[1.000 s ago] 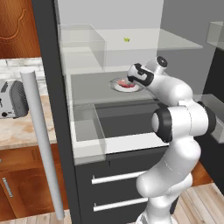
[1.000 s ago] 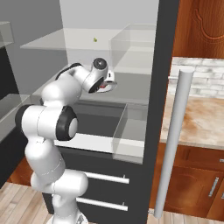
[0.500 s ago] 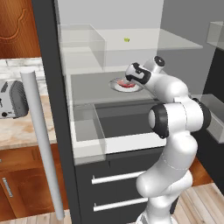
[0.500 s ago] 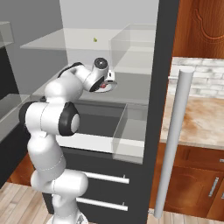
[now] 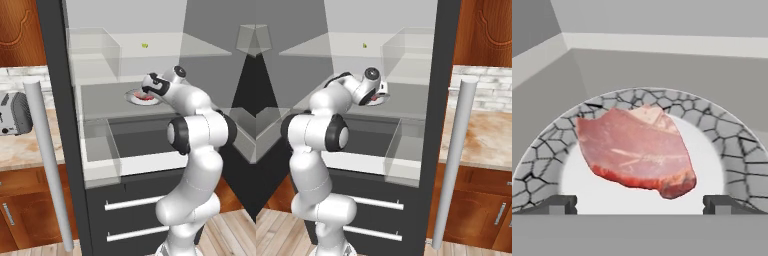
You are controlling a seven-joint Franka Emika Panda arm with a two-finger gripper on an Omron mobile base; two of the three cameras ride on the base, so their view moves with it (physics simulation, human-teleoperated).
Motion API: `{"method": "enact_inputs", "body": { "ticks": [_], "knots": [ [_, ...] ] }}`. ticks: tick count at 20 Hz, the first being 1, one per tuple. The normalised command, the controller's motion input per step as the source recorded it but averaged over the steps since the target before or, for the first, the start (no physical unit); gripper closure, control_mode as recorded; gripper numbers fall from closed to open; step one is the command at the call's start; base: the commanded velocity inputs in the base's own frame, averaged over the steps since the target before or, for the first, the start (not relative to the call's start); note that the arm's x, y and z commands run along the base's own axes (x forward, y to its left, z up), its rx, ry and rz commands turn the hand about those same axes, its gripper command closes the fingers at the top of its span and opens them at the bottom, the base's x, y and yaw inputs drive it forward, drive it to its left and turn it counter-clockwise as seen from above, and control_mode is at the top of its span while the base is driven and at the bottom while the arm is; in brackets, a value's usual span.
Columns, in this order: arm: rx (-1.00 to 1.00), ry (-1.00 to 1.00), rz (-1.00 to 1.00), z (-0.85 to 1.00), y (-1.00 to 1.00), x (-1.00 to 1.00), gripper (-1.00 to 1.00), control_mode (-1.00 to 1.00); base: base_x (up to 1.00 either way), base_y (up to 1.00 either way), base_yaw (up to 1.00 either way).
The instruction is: Transport the steak from the fridge to the microwave and turn on the microwave.
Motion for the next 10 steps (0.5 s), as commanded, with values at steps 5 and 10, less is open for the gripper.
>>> {"method": "enact_inputs", "body": {
  "ticks": [5, 10],
  "knots": [
    [0.0, 0.0, 0.0, -0.1, 0.0, 0.17, -1.0, -1.0, 0.0, 0.0, 0.0],
    [0.0, 0.0, 0.0, -0.09, 0.0, 0.17, -1.0, -1.0, 0.0, 0.0, 0.0]
  ]
}}
